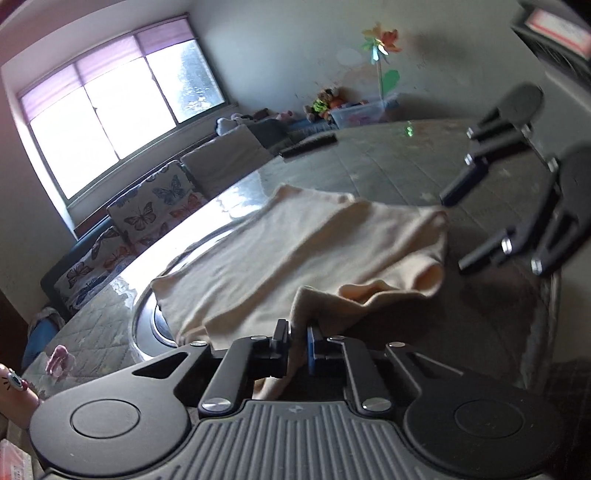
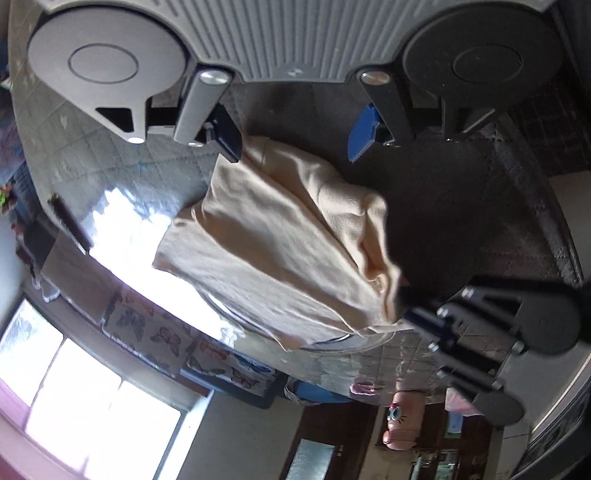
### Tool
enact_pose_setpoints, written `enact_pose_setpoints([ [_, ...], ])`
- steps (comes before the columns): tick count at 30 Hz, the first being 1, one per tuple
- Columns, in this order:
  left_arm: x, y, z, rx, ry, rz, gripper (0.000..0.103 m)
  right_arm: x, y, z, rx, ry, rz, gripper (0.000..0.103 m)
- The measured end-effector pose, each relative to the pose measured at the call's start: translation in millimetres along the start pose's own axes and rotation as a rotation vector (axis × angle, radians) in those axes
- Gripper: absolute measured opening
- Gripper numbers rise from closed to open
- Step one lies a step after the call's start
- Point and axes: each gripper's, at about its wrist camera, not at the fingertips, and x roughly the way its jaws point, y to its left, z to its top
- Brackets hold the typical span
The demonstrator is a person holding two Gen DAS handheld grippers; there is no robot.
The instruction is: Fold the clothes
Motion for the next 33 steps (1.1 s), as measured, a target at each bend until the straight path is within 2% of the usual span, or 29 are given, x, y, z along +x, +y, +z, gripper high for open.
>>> enact_pose_setpoints([
  [2,3.0,12.0,8.4,-0.042,-0.008,-0.006,0.01,5.2,-0.6,7.0,-0.022,-0.028,0.003,0.065],
  [6,10.7,30.2,21.9,-0.098,-0.02,-0.021,0.01,22.0,-9.3,21.1,-0.005,-0.056,0.026,0.058],
  [10,15.7,37.4,23.2,-0.123,-0.012,-0.035,0.01,39.1,-22.3,31.6,0.067,-0.031,0.107,0.021],
  [11,15.9,37.4,21.4,-0.124,-0.006,-0.036,0.01,42.3,-27.4,33.9,0.097,-0.022,0.133,0.016],
  [16,8.5,33.8,3.4,-0.106,0.022,-0.029,0.019,46.8,-50.0,43.7,0.219,-0.012,0.207,0.011],
  [18,5.1,30.2,-4.3,-0.083,0.033,-0.011,0.034,46.1,-55.3,48.5,0.245,-0.022,0.218,0.011],
  [21,1.6,24.7,-14.1,-0.04,0.044,0.011,0.043,45.6,-58.2,54.5,0.245,-0.042,0.211,0.011],
  [26,8.3,24.8,-25.6,0.005,0.078,0.042,0.042,44.1,-57.0,56.5,0.249,-0.067,0.189,0.01],
  [30,8.0,29.2,-32.4,0.017,0.08,0.046,0.014,39.3,-53.5,53.5,0.257,-0.09,0.175,0.009],
  [33,-0.5,29.5,-29.3,0.019,0.048,0.048,0.012,26.2,-50.3,50.7,0.266,-0.118,0.164,0.009],
])
